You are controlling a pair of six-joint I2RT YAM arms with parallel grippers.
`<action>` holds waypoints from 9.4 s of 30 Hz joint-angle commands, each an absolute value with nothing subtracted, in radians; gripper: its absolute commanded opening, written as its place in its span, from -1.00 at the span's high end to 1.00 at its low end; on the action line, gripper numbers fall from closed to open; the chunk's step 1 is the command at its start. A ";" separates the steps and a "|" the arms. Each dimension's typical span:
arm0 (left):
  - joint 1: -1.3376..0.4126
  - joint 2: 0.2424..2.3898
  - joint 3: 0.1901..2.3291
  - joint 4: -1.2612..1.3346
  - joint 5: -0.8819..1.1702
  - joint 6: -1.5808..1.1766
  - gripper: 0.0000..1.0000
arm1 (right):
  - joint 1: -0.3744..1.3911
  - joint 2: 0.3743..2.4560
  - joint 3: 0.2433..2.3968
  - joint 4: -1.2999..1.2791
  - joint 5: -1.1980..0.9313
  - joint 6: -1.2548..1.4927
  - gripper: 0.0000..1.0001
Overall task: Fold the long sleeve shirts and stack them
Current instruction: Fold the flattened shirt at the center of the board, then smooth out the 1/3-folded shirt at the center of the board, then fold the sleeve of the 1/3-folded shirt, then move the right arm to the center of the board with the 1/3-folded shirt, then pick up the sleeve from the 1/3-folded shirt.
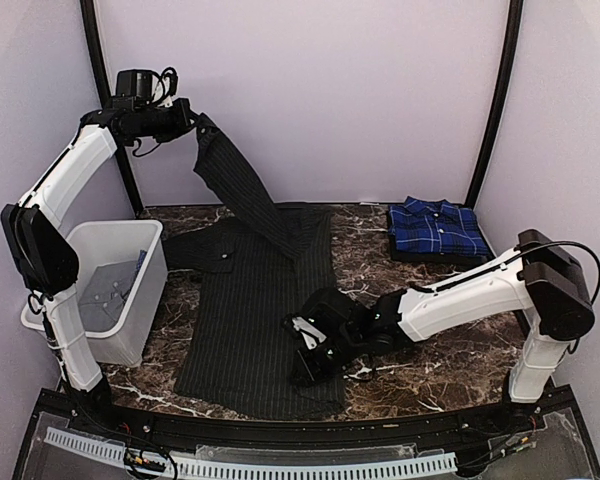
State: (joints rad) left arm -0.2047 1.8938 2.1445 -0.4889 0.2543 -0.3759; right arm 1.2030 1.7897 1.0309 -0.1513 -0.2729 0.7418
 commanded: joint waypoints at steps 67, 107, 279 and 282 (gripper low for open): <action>-0.548 1.632 1.420 -0.237 0.620 -0.416 1.00 | 1.097 1.563 0.504 0.304 -0.470 0.943 0.63; -0.987 1.967 1.433 -0.557 0.720 -0.187 0.72 | 0.955 1.303 0.618 -0.080 -0.070 0.829 0.27; -0.597 2.410 1.982 -0.451 -0.293 -0.339 0.46 | 0.533 1.652 1.314 0.062 -0.221 0.514 0.03; -0.595 2.399 1.983 -0.450 -0.296 -0.332 0.60 | 0.534 1.648 1.303 0.058 -0.221 0.515 0.03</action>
